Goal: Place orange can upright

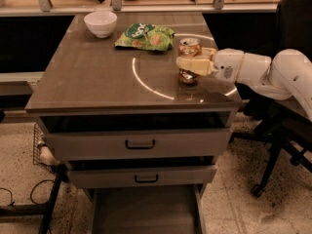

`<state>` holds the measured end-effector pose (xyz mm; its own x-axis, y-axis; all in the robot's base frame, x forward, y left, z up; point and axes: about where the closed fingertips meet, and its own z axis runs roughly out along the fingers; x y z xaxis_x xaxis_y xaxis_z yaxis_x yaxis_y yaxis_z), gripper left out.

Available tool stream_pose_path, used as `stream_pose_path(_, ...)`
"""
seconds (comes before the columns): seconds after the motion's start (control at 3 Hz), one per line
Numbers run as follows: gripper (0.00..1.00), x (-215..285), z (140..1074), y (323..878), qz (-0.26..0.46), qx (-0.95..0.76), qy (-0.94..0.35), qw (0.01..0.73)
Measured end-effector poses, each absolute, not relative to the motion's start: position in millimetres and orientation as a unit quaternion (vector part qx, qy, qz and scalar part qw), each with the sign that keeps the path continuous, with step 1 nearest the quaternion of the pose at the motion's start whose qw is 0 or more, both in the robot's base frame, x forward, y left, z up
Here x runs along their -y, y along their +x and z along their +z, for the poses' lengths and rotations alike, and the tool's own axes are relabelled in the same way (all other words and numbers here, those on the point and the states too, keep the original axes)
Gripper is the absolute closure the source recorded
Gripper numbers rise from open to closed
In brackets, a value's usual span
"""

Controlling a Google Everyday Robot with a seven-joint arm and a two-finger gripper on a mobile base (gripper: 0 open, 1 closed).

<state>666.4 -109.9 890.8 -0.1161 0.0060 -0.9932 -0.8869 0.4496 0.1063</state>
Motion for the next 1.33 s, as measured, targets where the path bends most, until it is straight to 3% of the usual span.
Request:
stream_pose_path(0.33, 0.39, 107.0, 891.0, 666.3, 0.395, -0.634, -0.348, 0.566)
stream_pose_path(0.67, 0.08, 102.7, 891.3, 666.2, 0.397, -0.633, -0.35, 0.565)
stream_pose_path(1.0, 0.0, 100.6, 891.4, 666.1, 0.398, -0.632, -0.351, 0.564)
stream_pose_path(1.33, 0.0, 100.4, 891.5, 666.1, 0.398, -0.632, -0.351, 0.564)
